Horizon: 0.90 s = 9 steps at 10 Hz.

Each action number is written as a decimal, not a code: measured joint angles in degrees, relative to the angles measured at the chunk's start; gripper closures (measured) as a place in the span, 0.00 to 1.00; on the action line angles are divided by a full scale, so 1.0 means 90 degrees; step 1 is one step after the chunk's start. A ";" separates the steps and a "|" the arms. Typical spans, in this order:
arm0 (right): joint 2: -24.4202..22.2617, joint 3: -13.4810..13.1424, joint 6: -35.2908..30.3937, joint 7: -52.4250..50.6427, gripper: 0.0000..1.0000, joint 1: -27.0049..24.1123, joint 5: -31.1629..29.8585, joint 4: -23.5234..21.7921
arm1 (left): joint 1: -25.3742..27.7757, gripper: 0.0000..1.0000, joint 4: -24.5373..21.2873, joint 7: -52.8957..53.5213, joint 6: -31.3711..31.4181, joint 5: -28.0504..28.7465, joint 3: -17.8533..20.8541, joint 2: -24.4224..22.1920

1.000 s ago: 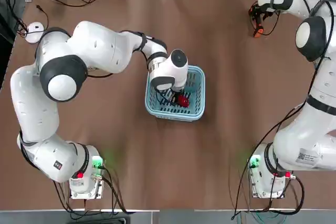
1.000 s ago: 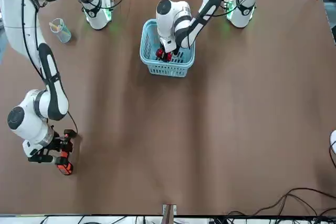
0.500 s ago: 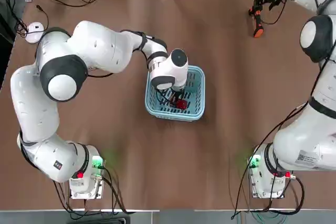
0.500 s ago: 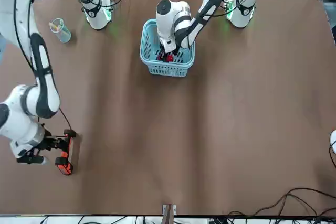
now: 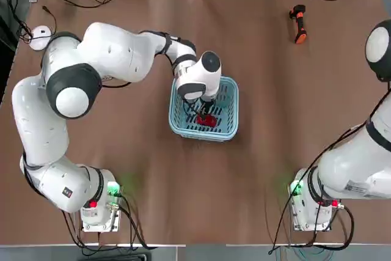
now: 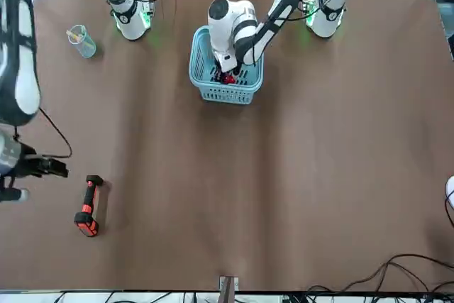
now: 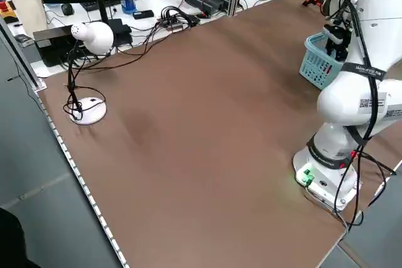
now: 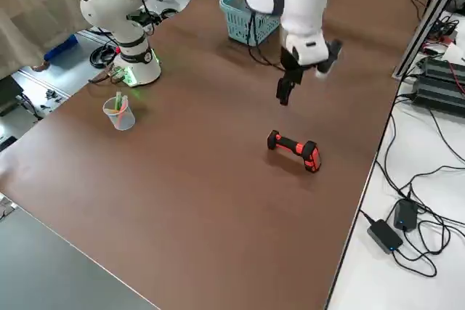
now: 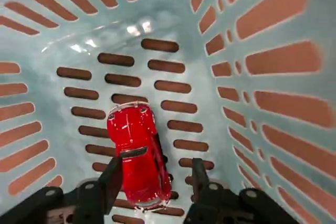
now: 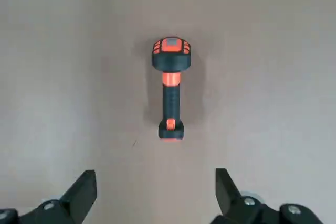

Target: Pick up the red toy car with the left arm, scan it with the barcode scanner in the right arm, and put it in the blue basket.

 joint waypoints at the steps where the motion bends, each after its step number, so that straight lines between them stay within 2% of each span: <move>1: -0.0343 0.0013 -0.0423 0.0002 0.00 0.0036 0.0000 0.0008 | 0.0002 0.38 0.0058 0.0000 -0.0191 0.0000 -0.0041 -0.0100; 4: -0.1025 0.0034 -0.1252 0.0279 0.00 0.0253 0.0000 0.0001 | 0.0009 0.37 0.0127 0.0154 -0.0934 -0.0202 -0.0145 -0.0778; 6: -0.1279 0.0040 -0.1802 0.0571 0.00 0.0463 -0.0005 0.0001 | 0.0058 0.29 0.0142 0.0396 -0.1556 -0.0253 -0.0138 -0.1298; 8: -0.1669 0.0037 -0.2336 0.0590 0.00 0.0505 -0.0007 -0.0002 | 0.0473 0.22 0.0154 0.0967 -0.2017 -0.0299 -0.0132 -0.1966; 9: -0.1856 0.0034 -0.2510 0.0591 0.00 0.0504 -0.0008 -0.0006 | 0.0762 0.22 0.0150 0.1421 -0.2115 -0.0432 -0.0127 -0.2259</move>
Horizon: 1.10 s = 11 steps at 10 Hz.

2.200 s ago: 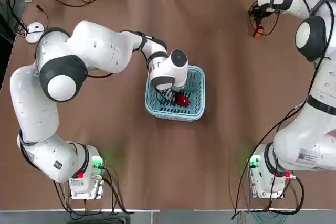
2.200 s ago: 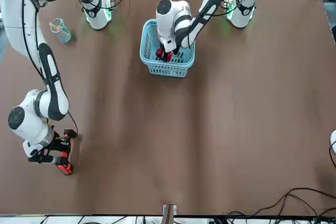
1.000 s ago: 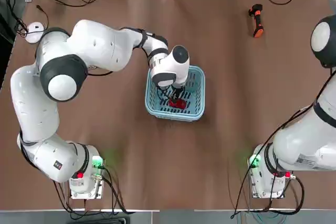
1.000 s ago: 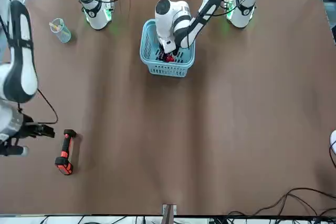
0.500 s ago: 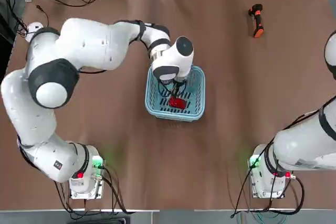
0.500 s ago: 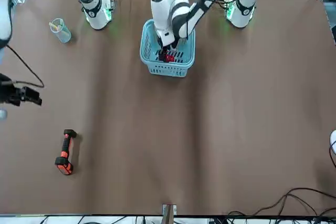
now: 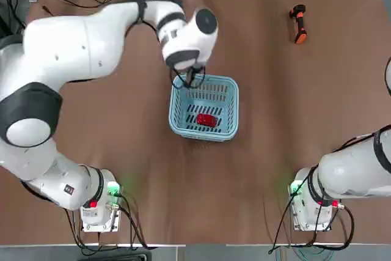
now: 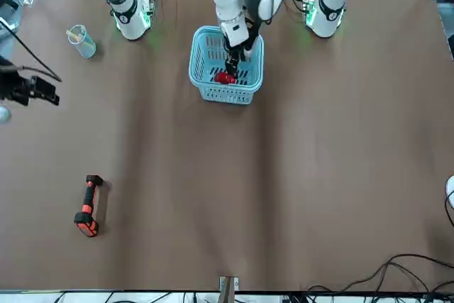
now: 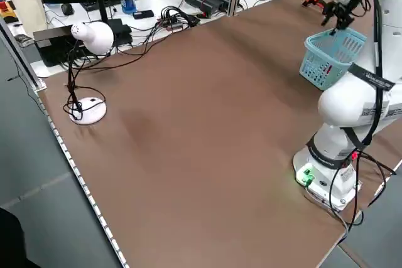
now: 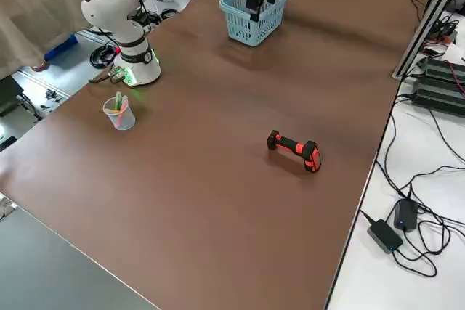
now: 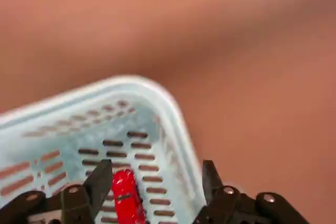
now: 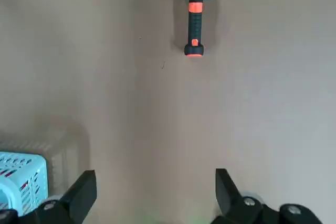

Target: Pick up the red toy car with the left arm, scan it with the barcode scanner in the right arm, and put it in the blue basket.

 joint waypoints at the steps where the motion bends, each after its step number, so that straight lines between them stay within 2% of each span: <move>1: -0.0153 -0.0004 -0.0097 0.0000 0.00 -0.0001 0.0000 -0.0007 | 0.0311 0.22 -0.0005 0.0552 -0.0060 -0.0255 0.0005 -0.0250; 5: -0.0353 -0.0059 -0.0289 0.0001 0.00 -0.0013 0.0003 -0.0062 | 0.1724 0.22 -0.0017 0.3503 -0.0285 -0.1514 0.0112 -0.1337; 6: -0.0404 -0.0073 -0.0345 0.0001 0.00 -0.0031 0.0003 -0.0069 | 0.1877 0.20 -0.0023 0.4389 -0.0366 -0.1814 0.0396 -0.1596; 9: -0.0495 -0.0100 -0.0305 0.0008 0.00 -0.0195 0.0003 -0.0085 | 0.1942 0.15 -0.0030 0.7763 -0.0986 -0.2640 0.1965 -0.2354; 10: -0.0495 -0.0105 -0.0274 0.0008 0.00 -0.0272 0.0003 -0.0101 | 0.2059 0.13 -0.0032 0.8836 -0.1224 -0.2750 0.2298 -0.2562; 11: -0.0495 -0.0114 -0.0271 0.0008 0.00 -0.0321 0.0003 -0.0122 | 0.2349 0.11 -0.0032 0.9871 -0.1410 -0.2884 0.2410 -0.2723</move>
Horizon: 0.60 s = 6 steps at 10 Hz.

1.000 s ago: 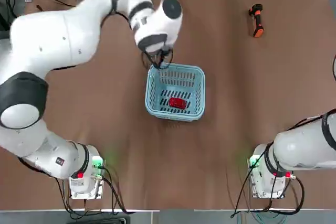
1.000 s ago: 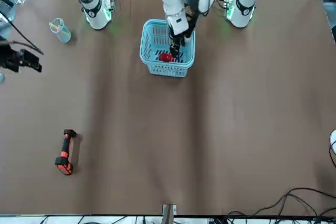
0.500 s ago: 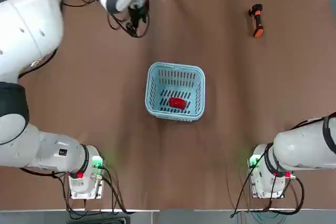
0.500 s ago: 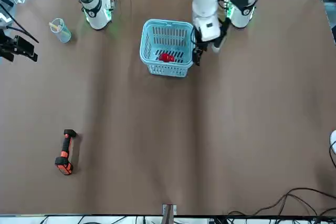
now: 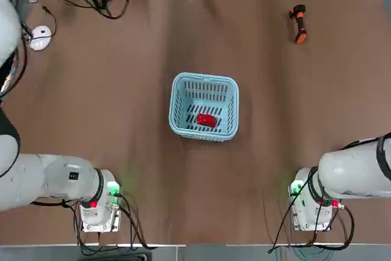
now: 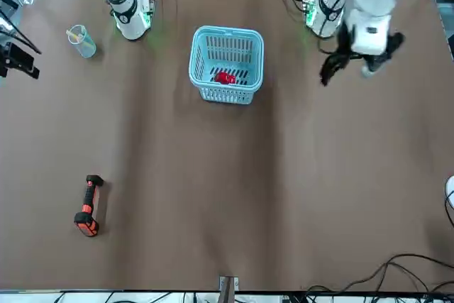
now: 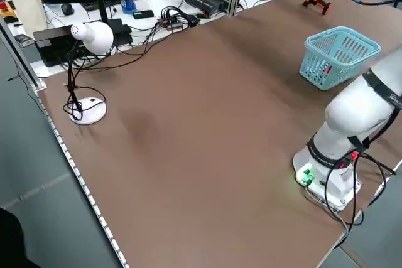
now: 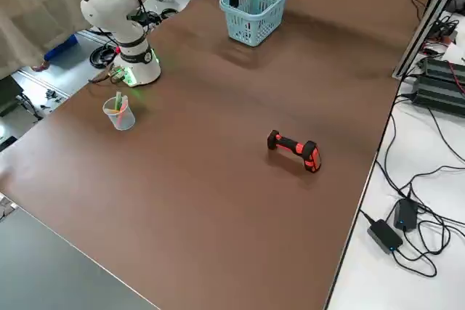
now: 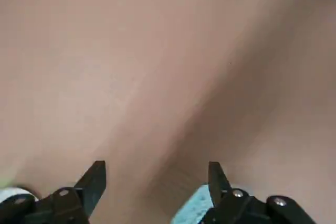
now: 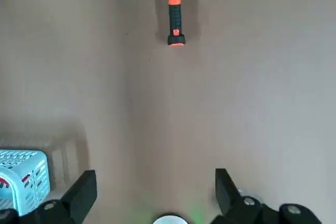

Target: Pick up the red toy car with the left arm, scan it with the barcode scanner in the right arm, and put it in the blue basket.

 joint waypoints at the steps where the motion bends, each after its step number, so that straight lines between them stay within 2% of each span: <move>1: 0.0000 -0.0006 0.0019 0.0000 0.00 -0.0049 0.0000 -0.0032 | 0.0309 0.07 0.0000 0.1028 -0.0139 -0.0101 0.0042 -0.0129; 2: 0.0001 -0.0006 0.0039 0.0000 0.00 -0.0097 0.0000 -0.0045 | 0.0463 0.07 0.0001 0.1950 -0.0298 -0.0130 0.0152 -0.0223; 3: 0.0000 -0.0007 0.0048 0.0000 0.00 -0.0119 0.0000 -0.0046 | 0.0475 0.00 0.0018 0.2630 -0.0393 -0.0135 0.0355 -0.0271; 4: 0.0000 -0.0001 0.0049 0.0000 0.00 -0.0122 0.0001 -0.0046 | 0.0474 0.00 0.0100 0.3029 -0.0401 -0.0136 0.0523 -0.0278; 6: 0.0000 0.0006 0.0067 0.0000 0.00 -0.0122 0.0003 -0.0050 | 0.0453 0.00 0.0611 0.3596 -0.0518 -0.0136 0.0798 -0.0095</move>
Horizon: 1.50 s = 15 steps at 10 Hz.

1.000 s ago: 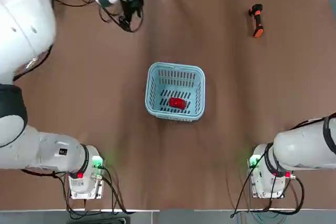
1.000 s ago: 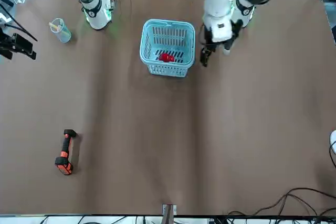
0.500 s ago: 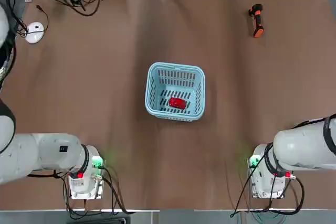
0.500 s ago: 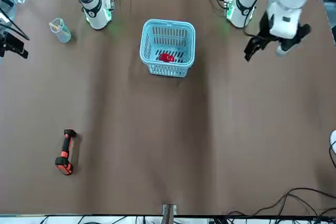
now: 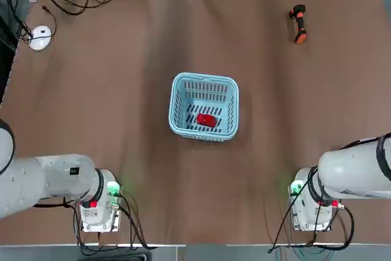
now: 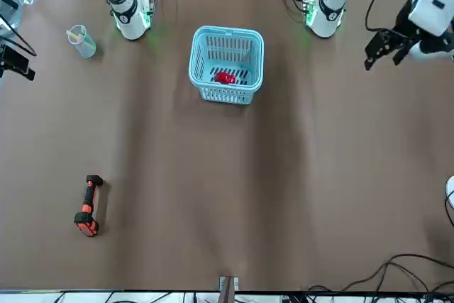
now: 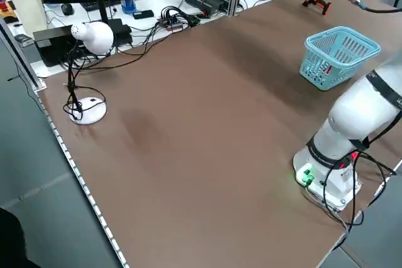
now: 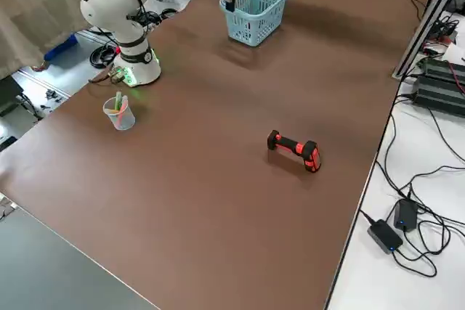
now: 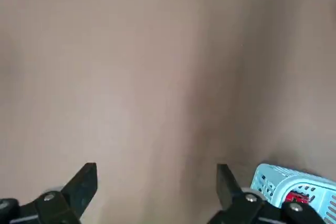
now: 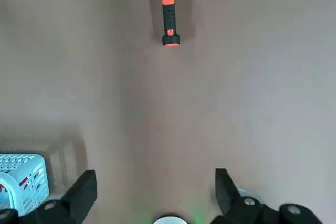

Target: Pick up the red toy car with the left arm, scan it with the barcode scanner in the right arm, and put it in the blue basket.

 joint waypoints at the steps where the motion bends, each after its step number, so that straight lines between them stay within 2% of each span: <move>1: 0.0000 0.0002 0.0049 0.0000 0.00 0.0000 0.0000 -0.0004 | -0.0001 0.00 0.0411 0.0252 -0.0174 0.0019 0.0050 0.0261; 3: 0.0001 0.0009 0.0097 -0.0001 0.00 0.0028 0.0005 -0.0012 | -0.0080 0.00 0.1232 0.0725 -0.0501 0.0185 0.0086 0.0932; 5: 0.0001 -0.0084 0.0095 0.0002 0.00 0.0276 0.0005 -0.0016 | -0.0177 0.00 0.1572 0.1063 -0.0690 0.0244 0.0192 0.1256; 8: 0.0002 -0.0261 0.0124 -0.0063 0.00 0.0403 0.0005 -0.0065 | -0.0249 0.00 0.1587 0.1191 -0.0972 0.0266 0.0239 0.1279; 15: 0.0076 -0.0276 0.0450 -0.0117 0.00 0.0470 0.0005 -0.0170 | -0.0253 0.02 0.1590 0.1188 -0.0844 0.0451 0.0248 0.1367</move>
